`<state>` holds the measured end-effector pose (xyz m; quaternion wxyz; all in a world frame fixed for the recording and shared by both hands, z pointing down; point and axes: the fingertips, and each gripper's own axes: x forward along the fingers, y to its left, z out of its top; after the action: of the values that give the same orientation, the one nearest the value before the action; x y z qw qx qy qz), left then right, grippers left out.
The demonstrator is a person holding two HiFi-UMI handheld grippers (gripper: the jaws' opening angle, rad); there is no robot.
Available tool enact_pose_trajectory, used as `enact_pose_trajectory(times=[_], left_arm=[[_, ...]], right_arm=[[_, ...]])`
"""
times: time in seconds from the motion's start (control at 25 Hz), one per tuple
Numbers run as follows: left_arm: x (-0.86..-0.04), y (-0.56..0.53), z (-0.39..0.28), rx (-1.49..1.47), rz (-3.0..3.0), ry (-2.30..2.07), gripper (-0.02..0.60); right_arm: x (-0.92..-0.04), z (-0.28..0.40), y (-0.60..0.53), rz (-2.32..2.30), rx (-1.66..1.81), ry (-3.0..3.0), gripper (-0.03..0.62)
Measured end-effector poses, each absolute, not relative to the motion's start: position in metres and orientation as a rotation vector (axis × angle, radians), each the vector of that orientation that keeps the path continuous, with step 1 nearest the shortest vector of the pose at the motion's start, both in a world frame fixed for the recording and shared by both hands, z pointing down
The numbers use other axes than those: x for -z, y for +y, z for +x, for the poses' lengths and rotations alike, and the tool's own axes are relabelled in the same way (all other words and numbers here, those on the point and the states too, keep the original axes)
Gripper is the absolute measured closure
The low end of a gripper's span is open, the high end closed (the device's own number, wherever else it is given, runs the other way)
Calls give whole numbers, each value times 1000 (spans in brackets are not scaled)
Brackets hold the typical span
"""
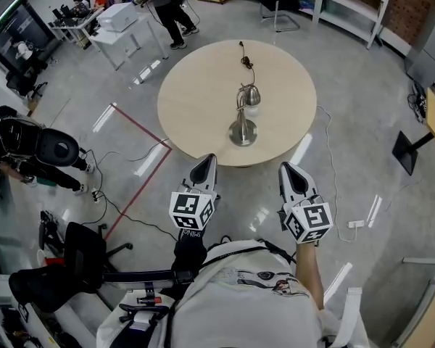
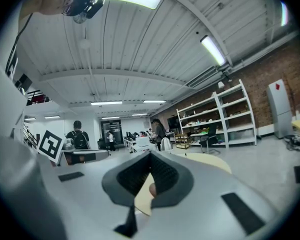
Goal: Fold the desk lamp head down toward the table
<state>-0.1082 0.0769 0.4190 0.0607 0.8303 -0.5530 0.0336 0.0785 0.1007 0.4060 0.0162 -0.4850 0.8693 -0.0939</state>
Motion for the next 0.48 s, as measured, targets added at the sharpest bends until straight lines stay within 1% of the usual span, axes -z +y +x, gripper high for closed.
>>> enact_pose_trajectory(times=[0.48], left_arm=[[-443, 82, -71, -168, 2470, -1675, 583]], right_arm=[[-439, 103, 111, -1429, 411, 2761, 594]])
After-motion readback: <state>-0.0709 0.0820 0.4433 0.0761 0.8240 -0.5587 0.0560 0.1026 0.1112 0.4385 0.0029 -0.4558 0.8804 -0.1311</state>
